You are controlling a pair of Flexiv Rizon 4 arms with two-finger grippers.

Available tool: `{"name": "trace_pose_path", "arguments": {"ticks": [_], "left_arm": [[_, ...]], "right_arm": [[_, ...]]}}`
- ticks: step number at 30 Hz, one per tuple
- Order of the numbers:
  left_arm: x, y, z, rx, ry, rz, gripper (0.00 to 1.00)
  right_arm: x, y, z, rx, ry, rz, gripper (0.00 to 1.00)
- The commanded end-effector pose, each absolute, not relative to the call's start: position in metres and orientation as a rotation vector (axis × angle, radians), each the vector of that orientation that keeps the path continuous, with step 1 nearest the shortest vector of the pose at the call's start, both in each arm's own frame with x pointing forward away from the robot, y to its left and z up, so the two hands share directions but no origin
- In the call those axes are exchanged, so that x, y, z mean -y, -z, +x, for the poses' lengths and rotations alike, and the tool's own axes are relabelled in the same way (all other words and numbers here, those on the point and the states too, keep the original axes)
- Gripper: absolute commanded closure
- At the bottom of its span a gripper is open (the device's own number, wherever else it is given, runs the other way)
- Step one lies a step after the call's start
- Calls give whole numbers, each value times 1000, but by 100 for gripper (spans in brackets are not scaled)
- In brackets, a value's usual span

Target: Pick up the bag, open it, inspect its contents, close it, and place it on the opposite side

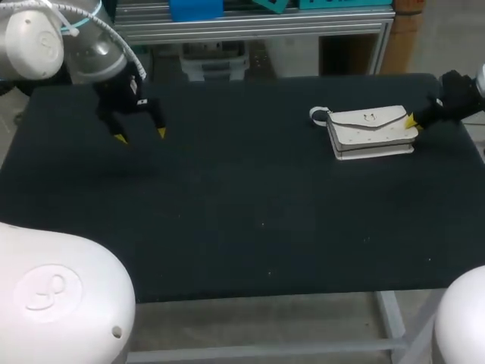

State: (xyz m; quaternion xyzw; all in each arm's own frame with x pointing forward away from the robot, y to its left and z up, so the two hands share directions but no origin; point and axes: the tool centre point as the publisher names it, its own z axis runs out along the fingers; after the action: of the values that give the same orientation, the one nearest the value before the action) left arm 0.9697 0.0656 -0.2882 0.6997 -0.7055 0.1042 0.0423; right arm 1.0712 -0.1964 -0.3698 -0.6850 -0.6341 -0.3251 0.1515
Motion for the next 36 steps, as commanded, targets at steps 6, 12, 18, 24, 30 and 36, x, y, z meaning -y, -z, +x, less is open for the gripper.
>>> {"name": "trace_pose_path", "arguments": {"ticks": [6,12,18,24,30,36], "left_arm": [[-74,288,983,2161,-235,2164,0],[-77,285,988,2174,-198,2169,0],[-79,284,992,2166,-192,2179,0],[-86,281,995,2148,-183,2204,0],[-95,278,997,2146,-176,2212,0],[-103,278,1001,2124,-185,2226,0]], "right_arm": [[236,366,1111,1803,832,-1884,100],[253,367,1127,1811,807,-1904,100],[269,366,1134,1786,842,-1946,100],[286,368,1137,1754,851,-1994,100],[301,369,1140,1747,838,-2026,100],[307,371,1143,1745,816,-2047,100]]}}
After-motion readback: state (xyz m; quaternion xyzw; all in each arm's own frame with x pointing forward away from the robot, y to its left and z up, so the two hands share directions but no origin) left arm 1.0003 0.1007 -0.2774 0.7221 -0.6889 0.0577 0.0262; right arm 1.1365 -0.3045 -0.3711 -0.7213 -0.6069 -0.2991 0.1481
